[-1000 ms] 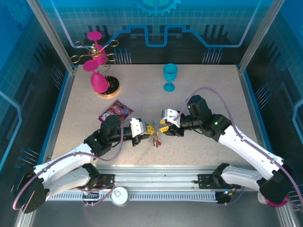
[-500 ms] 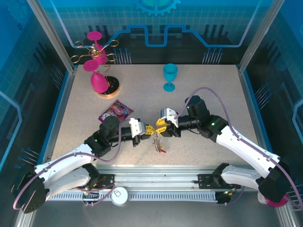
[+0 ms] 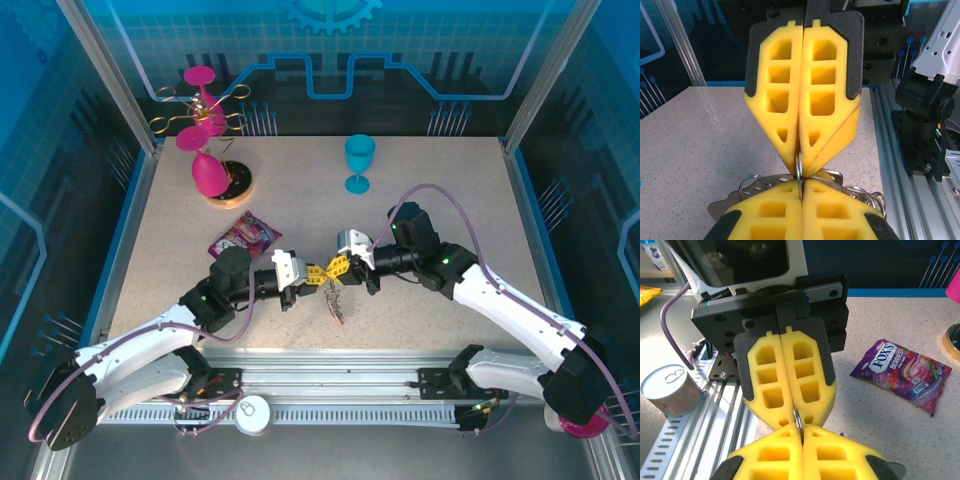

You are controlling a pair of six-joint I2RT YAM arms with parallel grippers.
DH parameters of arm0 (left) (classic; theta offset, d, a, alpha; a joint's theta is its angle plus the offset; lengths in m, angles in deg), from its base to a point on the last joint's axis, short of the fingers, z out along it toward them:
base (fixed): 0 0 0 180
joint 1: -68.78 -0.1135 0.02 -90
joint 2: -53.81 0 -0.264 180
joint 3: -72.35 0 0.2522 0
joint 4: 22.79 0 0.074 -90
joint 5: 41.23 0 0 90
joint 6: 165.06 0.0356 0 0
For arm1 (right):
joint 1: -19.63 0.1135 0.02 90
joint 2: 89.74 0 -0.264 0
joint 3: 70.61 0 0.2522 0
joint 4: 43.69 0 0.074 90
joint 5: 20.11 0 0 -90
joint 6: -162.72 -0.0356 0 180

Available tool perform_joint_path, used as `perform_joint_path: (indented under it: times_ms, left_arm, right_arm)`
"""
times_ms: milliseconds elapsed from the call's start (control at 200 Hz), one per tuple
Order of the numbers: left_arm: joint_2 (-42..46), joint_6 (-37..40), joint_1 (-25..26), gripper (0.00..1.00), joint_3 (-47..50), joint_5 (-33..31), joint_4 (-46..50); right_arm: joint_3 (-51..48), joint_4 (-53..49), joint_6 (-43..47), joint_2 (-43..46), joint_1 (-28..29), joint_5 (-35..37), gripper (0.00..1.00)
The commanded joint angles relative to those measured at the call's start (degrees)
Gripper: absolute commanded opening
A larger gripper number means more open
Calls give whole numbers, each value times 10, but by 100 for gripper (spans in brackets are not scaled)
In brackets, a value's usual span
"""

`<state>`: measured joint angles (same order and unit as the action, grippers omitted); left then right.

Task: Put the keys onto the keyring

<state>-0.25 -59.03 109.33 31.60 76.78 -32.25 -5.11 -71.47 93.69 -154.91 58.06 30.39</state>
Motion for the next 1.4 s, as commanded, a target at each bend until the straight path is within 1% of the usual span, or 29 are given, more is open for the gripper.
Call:
perform_joint_path:
  times_ms: [0,45,65,145,220,405,615,760,896,996,1041,1171,1206,1241,1266,1311,1396]
  left_arm:
    - [2,-6,3,3,-1,11,-54]
    - [3,-1,3,17,-3,0,-41]
    - [4,1,3,20,-5,-6,-33]
    - [10,25,2,23,-17,-15,18]
    - [13,36,2,23,-25,-19,50]
    - [12,52,3,21,-34,-22,83]
    - [2,55,2,21,-44,-20,87]
    - [-3,56,3,18,-48,-17,88]
    - [-10,58,3,13,-51,-13,92]
    - [-12,62,3,6,-53,-10,97]
    - [-11,64,3,0,-53,-10,96]
    - [-5,68,2,0,-43,-18,76]
    - [-2,69,3,0,-39,-25,68]
    - [1,70,3,0,-36,-30,61]
    - [2,71,3,0,-33,-33,54]
    - [4,70,3,0,-28,-40,41]
    - [8,64,2,0,-17,-45,10]
  right_arm:
    - [6,-11,7,-8,-3,-15,0]
    - [12,-27,17,-8,-3,-10,0]
    - [16,-35,22,-7,-3,-7,0]
    - [31,-68,43,-7,-2,13,0]
    - [50,-105,66,-11,-1,32,0]
    - [96,-177,111,-30,15,73,0]
    - [135,-227,143,-56,44,120,0]
    - [155,-244,155,-71,57,138,0]
    - [169,-248,159,-80,67,138,0]
    - [173,-249,161,-83,70,133,0]
    - [174,-250,160,-83,70,129,0]
    - [161,-235,148,-70,64,126,0]
    - [151,-219,133,-59,57,127,11]
    - [138,-201,117,-46,48,126,25]
    - [127,-186,101,-36,41,127,32]
    - [107,-160,75,-15,26,125,37]
    - [72,-121,15,18,-5,112,39]
